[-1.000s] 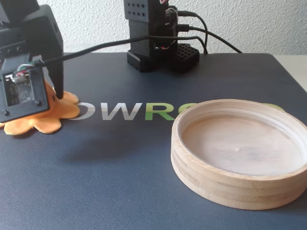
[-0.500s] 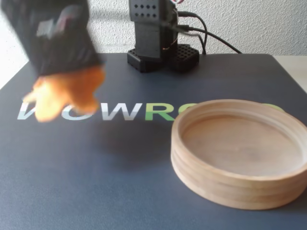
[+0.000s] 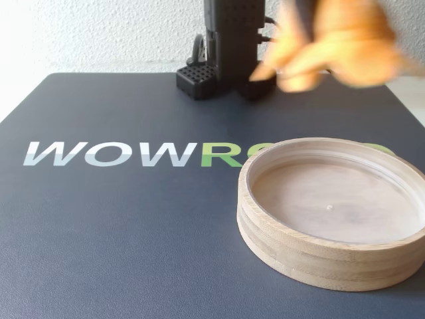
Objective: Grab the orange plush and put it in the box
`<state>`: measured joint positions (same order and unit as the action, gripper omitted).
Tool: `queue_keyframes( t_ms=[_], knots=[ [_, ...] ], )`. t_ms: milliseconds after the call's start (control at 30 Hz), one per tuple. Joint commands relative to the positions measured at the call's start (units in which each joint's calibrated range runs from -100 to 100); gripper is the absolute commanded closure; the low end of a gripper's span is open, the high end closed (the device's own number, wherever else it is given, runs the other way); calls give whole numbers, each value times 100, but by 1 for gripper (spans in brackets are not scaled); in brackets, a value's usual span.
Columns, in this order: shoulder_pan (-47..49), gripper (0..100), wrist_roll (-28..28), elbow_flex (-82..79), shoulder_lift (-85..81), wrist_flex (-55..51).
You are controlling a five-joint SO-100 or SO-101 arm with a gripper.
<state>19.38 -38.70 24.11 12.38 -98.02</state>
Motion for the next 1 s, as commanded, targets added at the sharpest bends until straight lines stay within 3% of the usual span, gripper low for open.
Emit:
queue_keyframes(
  t_ms=[0,500,767,967],
  knots=[
    [329,99,-328,191,-369,-93],
    [1,97,-71,-54,-327,-15],
    [68,68,-71,-90,-327,159],
    [105,63,-71,-81,-361,168]
  ],
)
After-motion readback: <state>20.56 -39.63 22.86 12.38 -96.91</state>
